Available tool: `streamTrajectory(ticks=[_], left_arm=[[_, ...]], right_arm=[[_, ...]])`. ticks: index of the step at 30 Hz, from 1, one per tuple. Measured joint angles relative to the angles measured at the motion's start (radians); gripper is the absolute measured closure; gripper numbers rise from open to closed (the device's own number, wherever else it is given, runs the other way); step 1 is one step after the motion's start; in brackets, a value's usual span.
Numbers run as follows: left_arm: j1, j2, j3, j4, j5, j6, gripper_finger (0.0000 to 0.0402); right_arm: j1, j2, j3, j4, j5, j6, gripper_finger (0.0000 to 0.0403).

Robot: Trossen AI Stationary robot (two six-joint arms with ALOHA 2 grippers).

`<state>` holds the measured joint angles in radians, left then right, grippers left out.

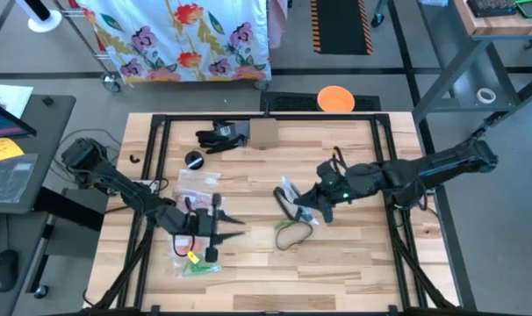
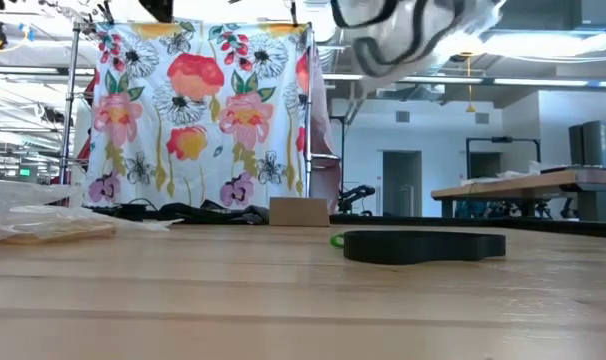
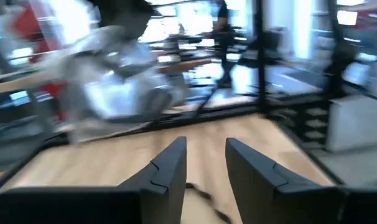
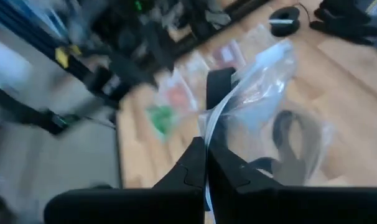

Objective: Sort rubber bands
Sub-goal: Put the black rubber band into the transparent zip bag

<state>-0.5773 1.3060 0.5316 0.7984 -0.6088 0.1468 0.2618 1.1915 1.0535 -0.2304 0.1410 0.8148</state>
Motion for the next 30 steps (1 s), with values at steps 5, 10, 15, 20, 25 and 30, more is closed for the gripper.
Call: streamTrajectory(ticks=[5, 10, 15, 20, 25, 30], left_arm=[[0.028, 0.068, 0.028, 0.014, 0.185, 0.100, 0.0297], [0.032, 0.199, 0.097, 0.020, 0.104, 0.223, 0.0293], [0.031, 0.320, 0.185, 0.021, -0.094, 0.352, 0.0292], [0.008, 0.396, 0.281, 0.025, -0.278, 0.542, 0.0292], [-0.022, 0.442, 0.358, 0.022, -0.287, 0.745, 0.0292], [-0.021, 0.447, 0.383, -0.027, -0.257, 0.753, 0.0292]], right_arm=[[0.005, -0.027, -0.217, 0.345, -0.042, 0.104, 0.0403], [0.026, 0.028, -0.235, 0.492, -0.042, 0.114, 0.0403], [0.051, 0.054, -0.234, 0.613, -0.064, 0.093, 0.0403], [0.075, 0.057, -0.234, 0.603, -0.058, 0.075, 0.0403], [0.092, 0.057, -0.234, 0.601, -0.041, 0.067, 0.0403], [0.092, 0.057, -0.234, 0.600, -0.039, 0.067, 0.0403]])
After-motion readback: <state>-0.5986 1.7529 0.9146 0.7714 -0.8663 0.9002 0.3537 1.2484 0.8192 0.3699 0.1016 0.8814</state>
